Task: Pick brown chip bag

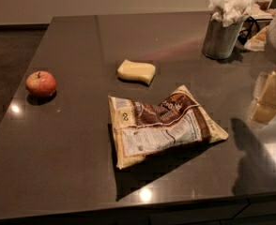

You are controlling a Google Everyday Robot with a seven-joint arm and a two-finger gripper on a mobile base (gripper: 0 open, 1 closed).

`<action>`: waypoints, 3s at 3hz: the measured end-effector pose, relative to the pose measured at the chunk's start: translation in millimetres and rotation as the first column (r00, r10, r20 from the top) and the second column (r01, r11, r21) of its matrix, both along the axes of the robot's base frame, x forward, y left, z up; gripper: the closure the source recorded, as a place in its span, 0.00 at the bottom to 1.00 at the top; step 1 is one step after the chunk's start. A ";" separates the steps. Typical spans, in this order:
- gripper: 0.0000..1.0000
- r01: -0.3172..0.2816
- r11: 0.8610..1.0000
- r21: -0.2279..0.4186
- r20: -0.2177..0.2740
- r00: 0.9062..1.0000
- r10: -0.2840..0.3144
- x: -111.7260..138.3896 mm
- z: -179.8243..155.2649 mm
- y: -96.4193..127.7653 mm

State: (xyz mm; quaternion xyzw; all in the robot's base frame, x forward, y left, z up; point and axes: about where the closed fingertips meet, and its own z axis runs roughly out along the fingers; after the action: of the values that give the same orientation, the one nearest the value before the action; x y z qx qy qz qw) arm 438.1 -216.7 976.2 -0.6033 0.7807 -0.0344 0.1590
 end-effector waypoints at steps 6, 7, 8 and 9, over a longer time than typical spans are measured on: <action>0.00 -0.361 0.929 0.074 -0.155 0.917 0.369 7.0 -101.8 124.5; 0.15 -0.401 0.915 0.051 -0.179 0.898 0.403 0.2 -115.4 132.8; 0.37 -0.408 0.912 0.055 -0.169 0.896 0.411 -1.6 -113.8 142.4; 0.61 -0.413 0.907 0.077 -0.141 0.896 0.420 -5.9 -97.9 156.7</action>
Offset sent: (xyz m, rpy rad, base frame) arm 0.0063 0.0295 -0.0170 0.0605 0.0263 0.0936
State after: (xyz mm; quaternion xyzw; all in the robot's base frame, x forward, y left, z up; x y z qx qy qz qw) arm 432.3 -60.0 878.3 -0.7535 0.6440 0.0647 0.1153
